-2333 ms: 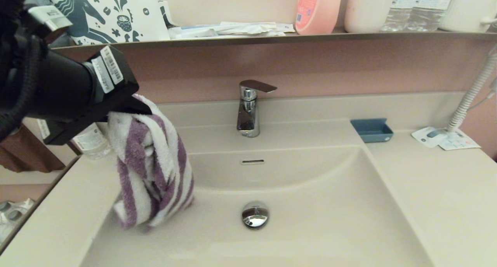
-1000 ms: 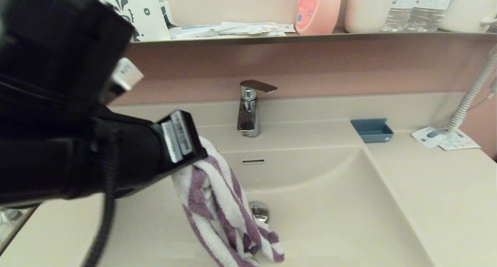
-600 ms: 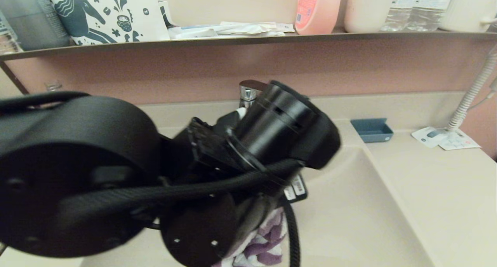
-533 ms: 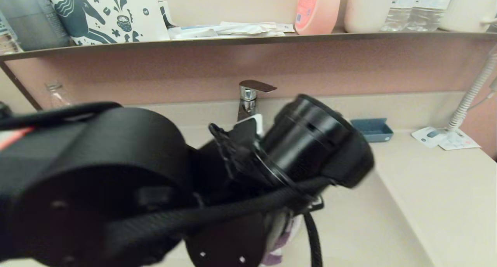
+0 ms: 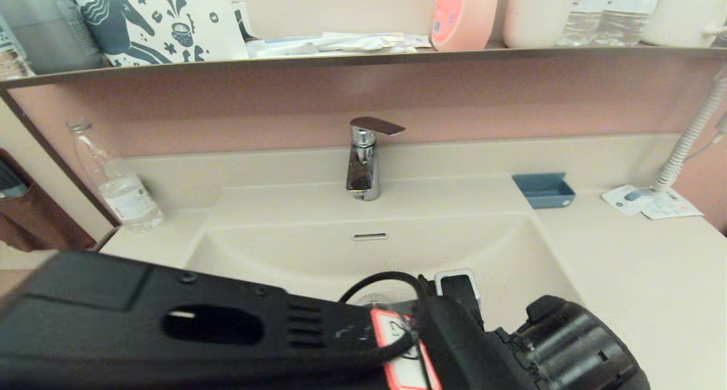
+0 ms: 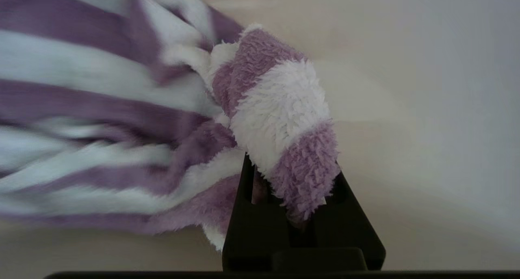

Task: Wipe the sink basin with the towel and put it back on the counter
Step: Wipe the sink

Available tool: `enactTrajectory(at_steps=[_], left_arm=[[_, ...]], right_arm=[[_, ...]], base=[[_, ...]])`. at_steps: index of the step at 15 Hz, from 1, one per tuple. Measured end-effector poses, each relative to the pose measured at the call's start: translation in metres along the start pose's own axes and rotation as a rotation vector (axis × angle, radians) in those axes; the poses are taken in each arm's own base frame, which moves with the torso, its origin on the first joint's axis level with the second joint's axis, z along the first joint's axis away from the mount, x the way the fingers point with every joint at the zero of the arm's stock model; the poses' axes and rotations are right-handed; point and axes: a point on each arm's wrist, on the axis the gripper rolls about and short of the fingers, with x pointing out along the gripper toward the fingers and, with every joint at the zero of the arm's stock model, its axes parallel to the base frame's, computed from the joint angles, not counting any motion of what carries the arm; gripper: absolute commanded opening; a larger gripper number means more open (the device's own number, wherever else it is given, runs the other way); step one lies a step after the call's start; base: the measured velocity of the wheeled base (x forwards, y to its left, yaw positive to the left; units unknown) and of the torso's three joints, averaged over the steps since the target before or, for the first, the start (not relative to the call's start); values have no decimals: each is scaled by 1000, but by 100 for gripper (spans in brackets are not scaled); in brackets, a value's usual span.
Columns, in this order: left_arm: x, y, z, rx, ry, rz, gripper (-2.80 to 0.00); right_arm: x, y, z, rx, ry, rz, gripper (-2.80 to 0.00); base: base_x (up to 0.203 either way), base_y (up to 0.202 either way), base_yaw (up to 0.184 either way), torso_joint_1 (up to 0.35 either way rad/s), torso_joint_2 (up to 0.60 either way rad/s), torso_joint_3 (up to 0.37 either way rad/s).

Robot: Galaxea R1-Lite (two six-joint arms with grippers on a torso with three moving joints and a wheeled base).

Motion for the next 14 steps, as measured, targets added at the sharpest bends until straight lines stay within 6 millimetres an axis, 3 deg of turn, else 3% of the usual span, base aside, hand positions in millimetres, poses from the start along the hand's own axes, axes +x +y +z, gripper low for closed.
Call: enactTrajectory(at_steps=[2,6,9,14], left_arm=[[19,-4,-13,36,41,36,-280],[50,9,-34,138,149,194,-280],[53,23,-33,197,253,271,-280],[60,57,-15,188,362,389,-280]], right_arm=[[0,0,0,0,0,0,-280],[0,0,0,0,0,0,-280],[0,0,0,0,0,0,-280],[0,0,0,0,0,0,-280]], base=[[0,0,0,0,0,0],[0,0,0,0,0,0],[0,0,0,0,0,0],[0,0,0,0,0,0]])
